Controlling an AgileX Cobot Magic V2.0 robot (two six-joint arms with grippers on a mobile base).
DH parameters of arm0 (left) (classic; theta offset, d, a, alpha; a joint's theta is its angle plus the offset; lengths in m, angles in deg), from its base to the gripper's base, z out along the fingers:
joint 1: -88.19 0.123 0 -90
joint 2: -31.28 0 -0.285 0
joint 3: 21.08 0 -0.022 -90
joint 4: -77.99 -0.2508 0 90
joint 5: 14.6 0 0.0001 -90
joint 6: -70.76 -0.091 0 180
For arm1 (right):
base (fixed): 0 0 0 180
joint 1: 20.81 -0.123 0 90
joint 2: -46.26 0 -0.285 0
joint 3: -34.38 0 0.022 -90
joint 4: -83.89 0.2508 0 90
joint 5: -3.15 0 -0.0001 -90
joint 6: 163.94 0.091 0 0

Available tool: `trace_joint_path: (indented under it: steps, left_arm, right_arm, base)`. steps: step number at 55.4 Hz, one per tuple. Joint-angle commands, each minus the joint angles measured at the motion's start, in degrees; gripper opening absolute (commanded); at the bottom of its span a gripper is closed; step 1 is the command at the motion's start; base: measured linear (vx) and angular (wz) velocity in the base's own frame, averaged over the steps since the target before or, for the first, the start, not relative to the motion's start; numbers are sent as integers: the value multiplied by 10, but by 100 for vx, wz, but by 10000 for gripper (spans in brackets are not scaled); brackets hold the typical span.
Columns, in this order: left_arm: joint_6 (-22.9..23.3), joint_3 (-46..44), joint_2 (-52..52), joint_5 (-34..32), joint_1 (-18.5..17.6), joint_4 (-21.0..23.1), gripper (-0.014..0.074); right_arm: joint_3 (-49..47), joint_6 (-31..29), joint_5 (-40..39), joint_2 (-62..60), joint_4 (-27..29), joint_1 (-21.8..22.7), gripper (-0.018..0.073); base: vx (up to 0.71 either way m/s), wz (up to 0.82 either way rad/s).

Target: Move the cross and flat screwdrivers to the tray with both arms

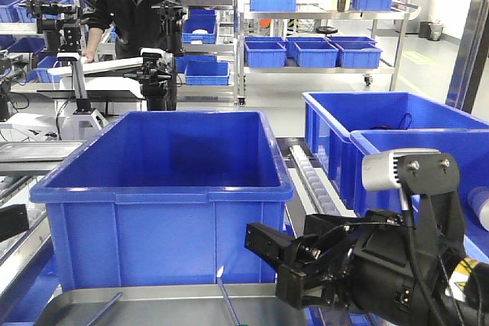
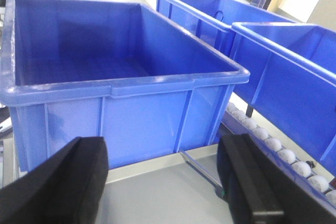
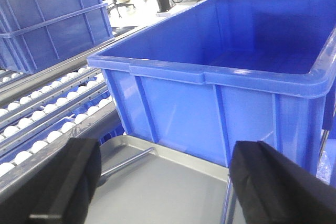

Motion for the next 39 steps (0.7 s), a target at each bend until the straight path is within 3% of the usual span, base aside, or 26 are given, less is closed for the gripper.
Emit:
trace_joint_path:
  steps: [1, 5, 14, 25, 39]
  left_arm:
    - [0, -18, -2, -38, -3, 15, 565]
    - [0, -11, -3, -60, -3, 7, 560]
    - [13, 45, -47, -136, 10, -66, 517]
    - [56, 230, -163, -291, 57, -126, 377]
    - [224, 450, -321, -339, 62, -315, 76]
  right_arm:
    - [-18, -8, -44, -12, -1, 1, 583]
    - [-18, -8, -44, -12, -1, 1, 583]
    - [-18, -8, -44, -12, -1, 1, 583]
    - [-18, -8, -44, -12, -1, 1, 583]
    - [-18, -8, -44, -12, -1, 1, 583]
  base:
    - [0, 0]
    - [0, 0]
    - [0, 0]
    - [0, 0]
    - [0, 0]
